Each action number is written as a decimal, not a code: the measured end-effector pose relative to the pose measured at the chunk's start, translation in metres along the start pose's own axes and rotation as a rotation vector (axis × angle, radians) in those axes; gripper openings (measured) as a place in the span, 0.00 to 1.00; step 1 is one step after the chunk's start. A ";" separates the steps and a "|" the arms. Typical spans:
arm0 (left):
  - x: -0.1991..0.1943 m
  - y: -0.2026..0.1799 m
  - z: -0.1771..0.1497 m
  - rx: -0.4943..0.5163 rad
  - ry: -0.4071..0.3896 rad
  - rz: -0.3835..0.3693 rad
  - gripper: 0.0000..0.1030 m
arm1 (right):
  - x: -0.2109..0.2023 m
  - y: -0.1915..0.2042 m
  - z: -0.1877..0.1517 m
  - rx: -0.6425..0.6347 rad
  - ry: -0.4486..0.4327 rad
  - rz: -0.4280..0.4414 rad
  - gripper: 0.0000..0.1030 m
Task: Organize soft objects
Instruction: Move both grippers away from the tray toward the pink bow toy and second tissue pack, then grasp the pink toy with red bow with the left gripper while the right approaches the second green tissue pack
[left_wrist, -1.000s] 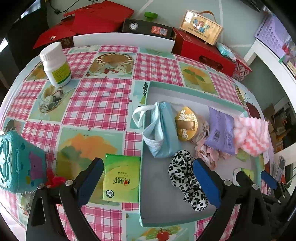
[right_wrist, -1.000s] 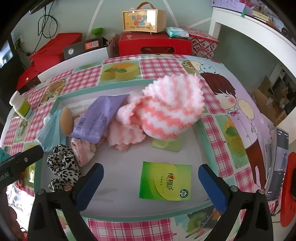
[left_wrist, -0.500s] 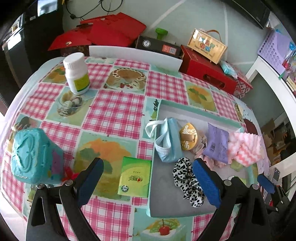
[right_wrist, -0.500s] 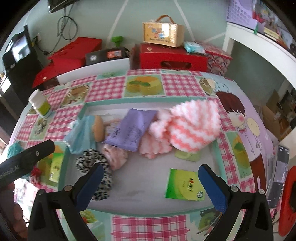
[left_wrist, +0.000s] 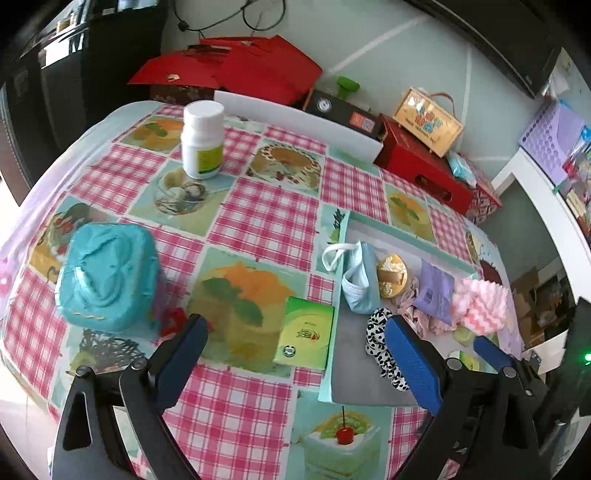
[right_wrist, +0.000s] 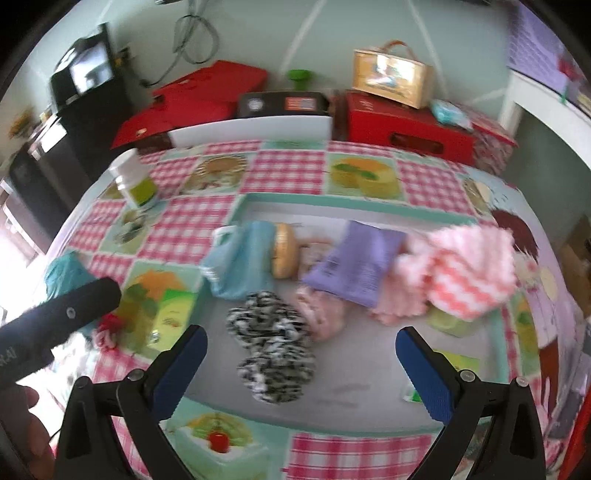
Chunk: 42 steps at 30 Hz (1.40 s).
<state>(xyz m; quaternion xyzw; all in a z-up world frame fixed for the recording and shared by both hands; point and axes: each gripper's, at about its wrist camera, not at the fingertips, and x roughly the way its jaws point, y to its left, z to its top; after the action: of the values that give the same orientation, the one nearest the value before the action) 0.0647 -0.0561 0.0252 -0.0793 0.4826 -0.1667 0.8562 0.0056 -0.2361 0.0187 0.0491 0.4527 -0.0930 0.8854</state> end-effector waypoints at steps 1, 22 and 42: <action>-0.004 0.004 0.000 -0.007 -0.010 0.002 0.94 | 0.000 0.003 0.000 -0.009 -0.003 0.007 1.00; 0.006 0.084 -0.025 -0.228 0.057 0.059 0.76 | 0.019 0.061 -0.009 -0.131 0.025 0.136 1.00; 0.057 0.101 -0.033 -0.323 0.158 0.042 0.34 | 0.026 0.064 -0.009 -0.163 0.048 0.143 1.00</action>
<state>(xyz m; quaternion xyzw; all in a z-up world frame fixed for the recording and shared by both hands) 0.0844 0.0179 -0.0673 -0.1924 0.5705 -0.0747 0.7949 0.0267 -0.1751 -0.0069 0.0111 0.4750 0.0087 0.8798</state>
